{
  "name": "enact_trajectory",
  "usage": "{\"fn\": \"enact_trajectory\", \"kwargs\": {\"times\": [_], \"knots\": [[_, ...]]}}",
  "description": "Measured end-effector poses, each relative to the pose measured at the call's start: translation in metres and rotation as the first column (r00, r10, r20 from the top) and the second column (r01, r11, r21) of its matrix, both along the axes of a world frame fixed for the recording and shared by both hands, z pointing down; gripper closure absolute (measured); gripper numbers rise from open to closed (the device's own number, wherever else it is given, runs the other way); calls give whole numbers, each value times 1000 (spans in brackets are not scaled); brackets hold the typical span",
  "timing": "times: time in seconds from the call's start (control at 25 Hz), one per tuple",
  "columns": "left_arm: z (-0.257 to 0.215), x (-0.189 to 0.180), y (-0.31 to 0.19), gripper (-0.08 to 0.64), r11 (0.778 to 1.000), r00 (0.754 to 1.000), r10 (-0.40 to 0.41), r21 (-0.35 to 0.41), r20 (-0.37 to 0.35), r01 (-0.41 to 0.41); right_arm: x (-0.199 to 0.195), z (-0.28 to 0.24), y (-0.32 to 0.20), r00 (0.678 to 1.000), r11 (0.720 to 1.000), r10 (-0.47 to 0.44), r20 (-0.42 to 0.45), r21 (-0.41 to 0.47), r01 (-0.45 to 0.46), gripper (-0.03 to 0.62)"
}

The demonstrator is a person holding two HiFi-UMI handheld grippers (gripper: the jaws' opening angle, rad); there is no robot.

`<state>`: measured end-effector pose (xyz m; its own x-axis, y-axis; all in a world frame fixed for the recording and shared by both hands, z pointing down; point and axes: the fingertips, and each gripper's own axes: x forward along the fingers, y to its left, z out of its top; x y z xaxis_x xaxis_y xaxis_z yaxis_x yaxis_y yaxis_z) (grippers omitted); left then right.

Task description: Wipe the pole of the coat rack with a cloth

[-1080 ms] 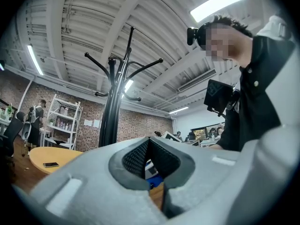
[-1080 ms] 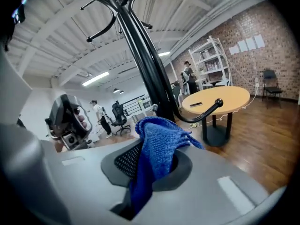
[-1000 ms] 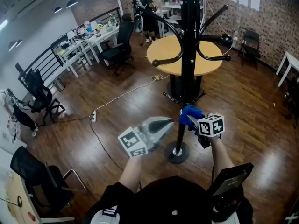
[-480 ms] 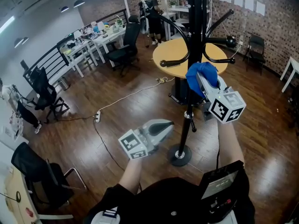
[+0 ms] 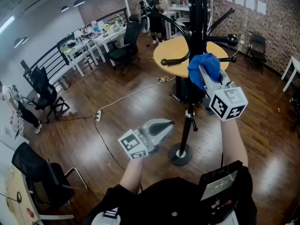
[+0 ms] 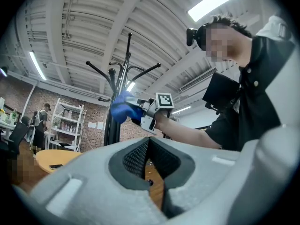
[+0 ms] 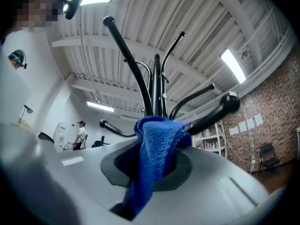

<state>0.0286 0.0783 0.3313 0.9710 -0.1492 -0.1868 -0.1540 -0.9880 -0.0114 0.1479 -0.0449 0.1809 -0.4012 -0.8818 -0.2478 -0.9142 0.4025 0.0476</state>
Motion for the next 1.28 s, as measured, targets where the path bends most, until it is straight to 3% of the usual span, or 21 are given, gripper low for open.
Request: {"fn": "enact_trajectory", "kwargs": {"times": [0.12, 0.2, 0.28, 0.36, 0.44, 0.52, 0.64, 0.88, 1.04, 1.12, 1.28], "knots": [[2, 0, -1, 563, 1000, 1000, 3, 0, 0, -3, 3, 60, -6, 1000, 988, -17, -14, -153, 15, 551], [2, 2, -2, 563, 1000, 1000, 8, -2, 0, -8, 3, 115, -9, 999, 963, -29, -30, -269, 20, 551], [2, 6, 0, 563, 1000, 1000, 20, -4, 3, -20, 2, 179, -8, 998, 903, -48, -46, -428, 23, 552], [0, 11, 0, 563, 999, 999, 33, -5, 6, -33, 0, 246, -5, 994, 799, -77, -79, -601, 14, 552], [0, 16, 2, 563, 999, 999, 48, -8, 9, -48, -3, 291, 6, 993, 709, -104, -56, -705, 35, 552], [1, 20, 4, 563, 998, 998, 66, -10, 13, -65, -3, 298, 21, 994, 672, -100, 35, -735, 93, 554], [3, 24, 2, 563, 996, 996, 88, -13, 16, -88, -5, 287, 46, 982, 638, -149, 112, -748, 182, 554], [7, 37, 0, 563, 989, 989, 146, -21, 7, -146, -6, 270, 72, 970, 663, -184, 157, -709, 240, 554], [5, 43, -7, 563, 990, 990, 141, -15, -7, -141, -3, 255, 70, 981, 741, -168, 100, -643, 192, 554], [3, 53, -7, 563, 992, 992, 128, -5, -17, -128, 6, 247, 67, 982, 766, -160, 99, -615, 186, 554], [1, 95, -22, 563, 1000, 1000, 18, 14, -8, -17, 41, 219, 47, 975, 837, -212, 72, -502, 218, 552]]}}
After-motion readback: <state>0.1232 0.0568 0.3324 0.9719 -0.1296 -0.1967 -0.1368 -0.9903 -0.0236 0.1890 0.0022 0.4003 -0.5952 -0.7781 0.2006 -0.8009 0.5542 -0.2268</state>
